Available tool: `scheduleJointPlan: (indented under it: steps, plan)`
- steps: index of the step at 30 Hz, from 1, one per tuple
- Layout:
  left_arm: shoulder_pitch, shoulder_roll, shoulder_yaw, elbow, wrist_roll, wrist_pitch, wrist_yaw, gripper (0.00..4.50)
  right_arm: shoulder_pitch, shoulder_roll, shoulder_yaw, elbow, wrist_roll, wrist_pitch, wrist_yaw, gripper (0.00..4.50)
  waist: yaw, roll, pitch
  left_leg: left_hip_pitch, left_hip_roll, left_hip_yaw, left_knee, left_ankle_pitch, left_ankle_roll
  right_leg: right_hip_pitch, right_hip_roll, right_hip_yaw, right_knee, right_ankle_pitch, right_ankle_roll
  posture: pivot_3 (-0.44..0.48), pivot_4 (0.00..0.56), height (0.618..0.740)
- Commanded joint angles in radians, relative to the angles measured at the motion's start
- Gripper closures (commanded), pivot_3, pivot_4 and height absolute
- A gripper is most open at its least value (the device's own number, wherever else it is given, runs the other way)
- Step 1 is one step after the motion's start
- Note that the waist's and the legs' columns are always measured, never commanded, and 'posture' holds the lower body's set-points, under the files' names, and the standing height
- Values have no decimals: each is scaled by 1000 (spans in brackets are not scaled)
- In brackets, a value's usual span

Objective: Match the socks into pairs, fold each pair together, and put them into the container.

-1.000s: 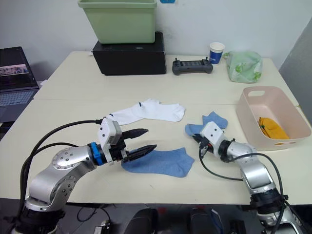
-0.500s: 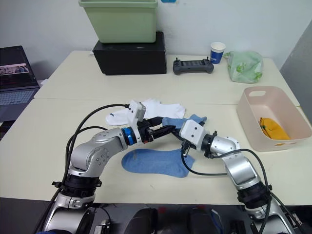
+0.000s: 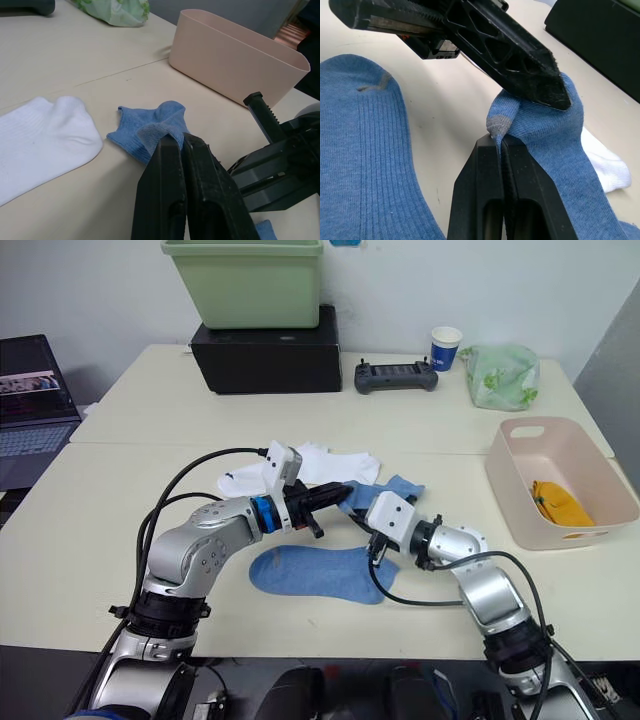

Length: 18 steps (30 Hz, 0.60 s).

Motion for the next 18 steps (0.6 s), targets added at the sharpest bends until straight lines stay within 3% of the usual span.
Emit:
scheduleJointPlan:
  steps: [1, 7, 11, 12, 16, 18]
  plan:
    - [-22, 21, -19, -33, 14, -46, -54, 4500, -9, 22, -47, -37, 41, 11, -19, 3826, 0, 0, 0, 0, 0, 0, 0, 0, 0, 0, 0, 0, 0, 0, 0, 0, 150, 740]
    - [-39, 122, -62, -61, 108, -241, -197, 4500, 27, -59, -150, -100, 147, 46, 61, 1677, 0, 0, 0, 0, 0, 0, 0, 0, 0, 0, 0, 0, 0, 0, 0, 0, 150, 740]
    - [-27, 179, -12, -93, 65, -271, -259, 4500, 49, -104, -188, -54, 132, 28, 51, 216, 0, 0, 0, 0, 0, 0, -1, 0, 0, 0, 0, 0, -1, 0, 0, 0, 150, 740]
    - [-23, 187, 0, -102, 53, -270, -269, 4500, 51, -113, -182, -34, 119, 19, 53, 25, -1, 0, 0, 0, 0, 1, -1, 0, 0, 0, 0, 0, -1, 0, 0, 0, 150, 740]
    - [-8, 217, 18, -130, 41, -277, -302, 4500, 39, -125, -152, 52, 61, -32, 41, 25, -2, 0, 0, 0, 0, 1, -1, 0, 0, 0, 0, 0, -1, 0, 0, 0, 150, 740]
    - [22, 290, -4, -140, 113, -380, -369, 4500, 17, -123, -102, 132, 18, -90, 63, 25, -6, 0, 0, 0, 0, 1, -1, 0, 0, 0, 1, 1, -1, 0, 0, 0, 150, 740]
